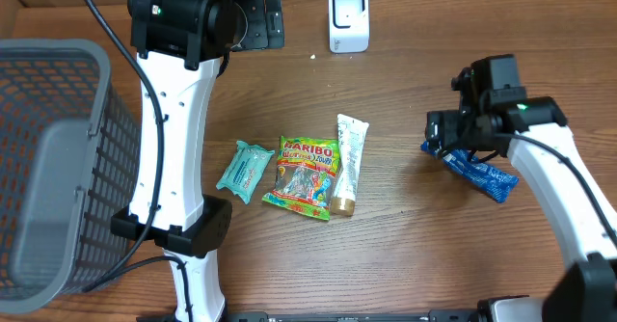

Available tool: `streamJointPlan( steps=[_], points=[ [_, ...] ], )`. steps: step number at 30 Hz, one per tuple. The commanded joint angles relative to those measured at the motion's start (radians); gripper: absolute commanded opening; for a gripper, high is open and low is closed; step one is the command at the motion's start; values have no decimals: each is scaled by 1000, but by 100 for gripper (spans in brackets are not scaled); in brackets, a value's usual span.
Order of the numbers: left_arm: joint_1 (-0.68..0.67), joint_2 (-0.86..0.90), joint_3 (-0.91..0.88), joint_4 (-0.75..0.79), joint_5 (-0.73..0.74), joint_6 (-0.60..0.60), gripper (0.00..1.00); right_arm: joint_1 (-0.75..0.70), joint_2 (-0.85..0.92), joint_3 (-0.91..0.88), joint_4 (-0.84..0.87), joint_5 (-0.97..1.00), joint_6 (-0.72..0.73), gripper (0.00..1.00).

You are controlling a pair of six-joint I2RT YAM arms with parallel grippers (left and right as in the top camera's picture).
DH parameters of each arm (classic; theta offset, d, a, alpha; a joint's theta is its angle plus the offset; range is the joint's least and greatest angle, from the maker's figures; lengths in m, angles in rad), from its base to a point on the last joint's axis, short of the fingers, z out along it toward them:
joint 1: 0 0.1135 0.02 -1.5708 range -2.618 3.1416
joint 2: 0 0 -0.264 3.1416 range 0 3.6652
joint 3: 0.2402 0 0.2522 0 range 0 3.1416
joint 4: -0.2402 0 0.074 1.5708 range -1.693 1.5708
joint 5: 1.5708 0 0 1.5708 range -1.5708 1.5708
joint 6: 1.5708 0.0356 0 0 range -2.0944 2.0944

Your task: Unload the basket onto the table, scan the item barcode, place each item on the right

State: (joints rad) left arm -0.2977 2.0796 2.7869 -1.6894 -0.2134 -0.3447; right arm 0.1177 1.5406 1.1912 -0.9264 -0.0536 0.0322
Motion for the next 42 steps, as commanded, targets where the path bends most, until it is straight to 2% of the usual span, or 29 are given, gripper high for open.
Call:
streamJointPlan(
  steps=[1, 3, 7, 12, 16, 19, 25, 30, 32, 36, 39, 42],
  points=[
    [-4, 10, -5, 0, 4, -18, 99, -2, 104, 5, -35, 6, -85, 88],
    [-4, 10, -5, 0, 5, -18, 100, -2, 140, 5, -47, -55, -85, 86],
    [-4, 10, -5, 0, 4, -18, 100, 12, 212, 5, -40, -208, -85, 71],
    [-4, 10, -5, 0, 5, -18, 99, 35, 270, 2, 2, -220, -94, 68],
    [-4, 10, -5, 0, 5, -18, 99, 35, 291, -18, 45, -175, -109, 68],
    [-4, 10, -5, 0, 5, -18, 99, 35, 308, -29, 102, -66, -106, 68],
    [-4, 10, -5, 0, 5, -18, 99, 29, 309, -29, 216, 145, 7, 69],
    [-4, 10, -5, 0, 4, -18, 100, 16, 309, -28, 290, 175, 81, 69],
    [-4, 10, -5, 0, 5, -18, 100, -4, 307, 14, 248, 98, 103, 70],
    [-4, 10, -5, 0, 4, -18, 100, -51, 305, 193, 26, -47, 92, 70],
    [-4, 10, -5, 0, 4, -18, 100, -97, 305, 321, -175, -68, 6, 79],
    [-4, 10, -5, 0, 5, -18, 100, -137, 306, 314, -226, -37, -67, 82]
  ],
)
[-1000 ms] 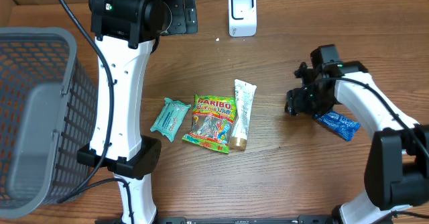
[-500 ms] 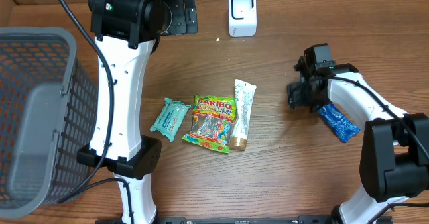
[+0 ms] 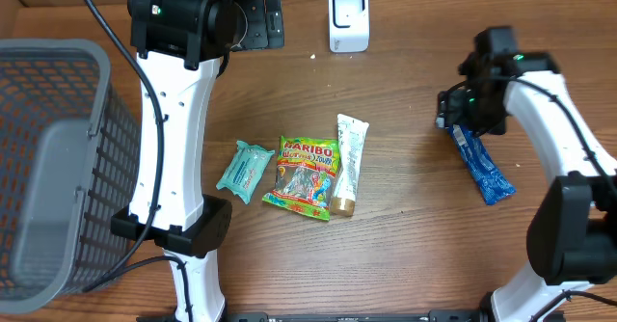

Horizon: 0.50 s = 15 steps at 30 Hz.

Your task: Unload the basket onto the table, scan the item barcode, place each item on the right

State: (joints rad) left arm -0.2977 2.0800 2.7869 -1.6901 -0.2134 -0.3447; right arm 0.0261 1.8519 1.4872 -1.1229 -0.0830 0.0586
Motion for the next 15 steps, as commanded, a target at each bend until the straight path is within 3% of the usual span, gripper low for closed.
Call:
streamJointPlan(
  steps=[1, 4, 15],
  points=[
    [-4, 9, -5, 1, 4, -18, 100, -60, -3, -2, -17, 8, -93, 81],
    [-4, 9, -5, 1, 5, -18, 100, -102, -3, -77, 41, 10, -93, 67],
    [-4, 9, -5, 1, 4, -18, 100, -132, -3, -348, 253, -16, -229, 65]
  ],
)
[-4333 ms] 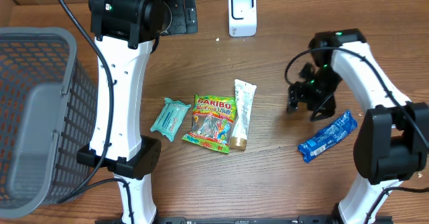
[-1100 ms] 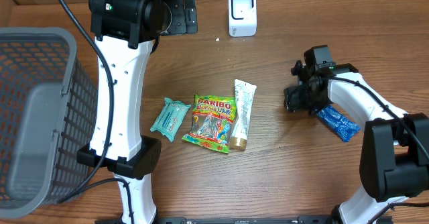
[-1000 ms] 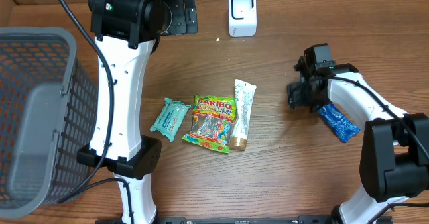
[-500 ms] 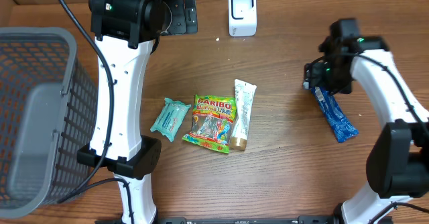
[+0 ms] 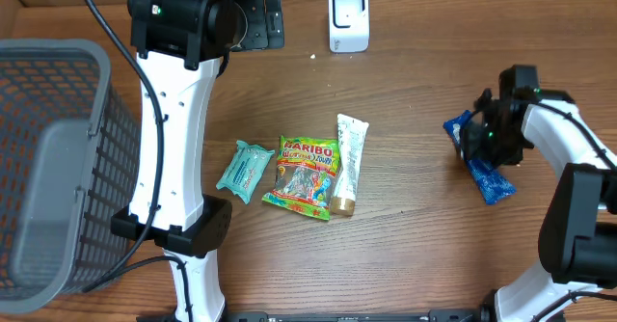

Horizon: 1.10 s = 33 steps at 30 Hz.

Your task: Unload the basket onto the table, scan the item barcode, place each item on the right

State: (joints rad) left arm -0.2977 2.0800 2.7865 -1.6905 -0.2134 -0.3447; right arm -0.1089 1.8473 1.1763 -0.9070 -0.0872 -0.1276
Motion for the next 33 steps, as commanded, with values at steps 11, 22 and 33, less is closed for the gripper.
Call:
streamJointPlan(
  steps=[11, 22, 33],
  points=[
    [-4, 9, -5, 1, 4, -18, 100, 3, 1, -132, 186, -301, 1, 61],
    [-4, 9, -5, 1, 4, -18, 100, 7, 1, -78, 155, -438, 300, 52],
    [-4, 9, -5, 1, 5, -18, 100, 8, 1, -50, 186, -282, 40, 79]
  ],
)
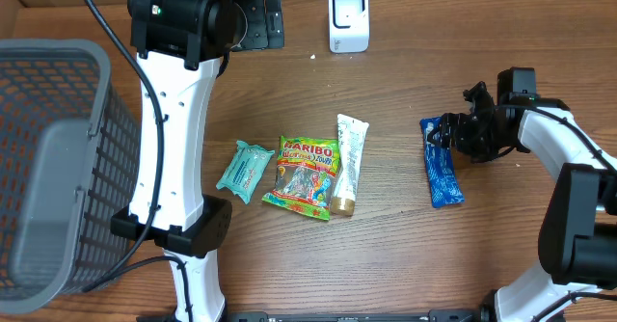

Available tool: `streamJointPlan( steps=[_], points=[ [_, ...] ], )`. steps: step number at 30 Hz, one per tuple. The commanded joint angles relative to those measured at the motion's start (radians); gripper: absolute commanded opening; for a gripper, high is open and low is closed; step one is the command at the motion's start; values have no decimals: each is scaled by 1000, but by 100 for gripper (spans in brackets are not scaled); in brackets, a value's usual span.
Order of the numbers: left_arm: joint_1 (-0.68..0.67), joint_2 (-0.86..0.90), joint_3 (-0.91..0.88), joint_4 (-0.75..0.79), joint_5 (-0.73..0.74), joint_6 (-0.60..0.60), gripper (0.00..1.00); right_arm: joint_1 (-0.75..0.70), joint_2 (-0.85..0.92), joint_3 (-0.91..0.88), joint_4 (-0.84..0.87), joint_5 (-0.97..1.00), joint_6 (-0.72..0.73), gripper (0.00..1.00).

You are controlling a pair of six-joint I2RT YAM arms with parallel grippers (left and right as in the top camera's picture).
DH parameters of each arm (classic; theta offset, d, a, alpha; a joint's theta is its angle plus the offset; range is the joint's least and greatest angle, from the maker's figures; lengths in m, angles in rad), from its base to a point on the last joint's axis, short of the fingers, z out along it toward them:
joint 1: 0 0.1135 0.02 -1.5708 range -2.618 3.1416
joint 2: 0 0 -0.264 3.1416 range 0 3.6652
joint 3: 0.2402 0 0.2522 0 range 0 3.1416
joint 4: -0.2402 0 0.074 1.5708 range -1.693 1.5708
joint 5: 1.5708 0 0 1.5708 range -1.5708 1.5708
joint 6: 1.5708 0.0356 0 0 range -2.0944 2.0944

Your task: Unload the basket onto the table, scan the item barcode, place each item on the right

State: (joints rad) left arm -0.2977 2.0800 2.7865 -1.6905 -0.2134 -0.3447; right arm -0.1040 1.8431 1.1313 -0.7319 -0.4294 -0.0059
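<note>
A blue packet [442, 165] lies lengthwise on the wooden table at the right. My right gripper [455, 134] is at its upper right end and looks shut on that end. The white barcode scanner [348, 18] stands at the back of the table, well away from the packet. My left gripper [262, 23] is held high at the back, left of the scanner, with nothing seen in it. Its jaws cannot be made out.
A teal packet [243, 170], a Haribo bag [304, 175] and a white tube [348, 163] lie side by side mid-table. A grey mesh basket [48, 158] fills the left side. The left arm's white column rises between basket and items.
The blue packet has shifted left, from under the right gripper at the far right to a spot closer to mid-table, and now lies nearly straight. The right gripper turned to point left.
The right gripper first sat over the blue packet's left end at the right of the table. Then it stood higher up with the packet slanting down-right, then further right over it. Now the packet lies further left. The left arm stayed still.
</note>
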Motion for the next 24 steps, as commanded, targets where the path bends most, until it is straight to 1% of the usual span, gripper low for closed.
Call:
streamJointPlan(
  steps=[1, 3, 10, 12, 14, 15, 16, 17, 21, 24],
  points=[
    [-4, 9, -5, 1, 5, -18, 99, 3, 5, -19, 20, 63, -117, 79],
    [-4, 9, -5, 1, 5, -18, 100, 2, 5, -35, 30, 62, -138, 77],
    [-4, 9, -5, 1, 4, -18, 100, 3, 5, -84, 98, 35, -138, 76],
    [-4, 9, -5, 1, 5, -18, 100, 3, 5, -98, 112, 31, -137, 75],
    [-4, 9, -5, 1, 4, -18, 100, 3, 5, -99, 112, 30, -136, 71],
    [-4, 9, -5, 1, 5, -18, 100, 3, 5, -100, 112, 22, -131, 63],
    [-4, 9, -5, 1, 5, -18, 100, 3, 6, -103, 114, 16, -129, 57],
    [-4, 9, -5, 1, 5, -18, 100, 3, 7, -110, 119, 8, -128, 53],
    [-4, 9, -5, 1, 5, -18, 100, 3, 16, -154, 166, 0, -87, 53],
    [-4, 9, -5, 1, 5, -18, 100, 3, 16, -182, 187, -49, -70, 53]
  ],
)
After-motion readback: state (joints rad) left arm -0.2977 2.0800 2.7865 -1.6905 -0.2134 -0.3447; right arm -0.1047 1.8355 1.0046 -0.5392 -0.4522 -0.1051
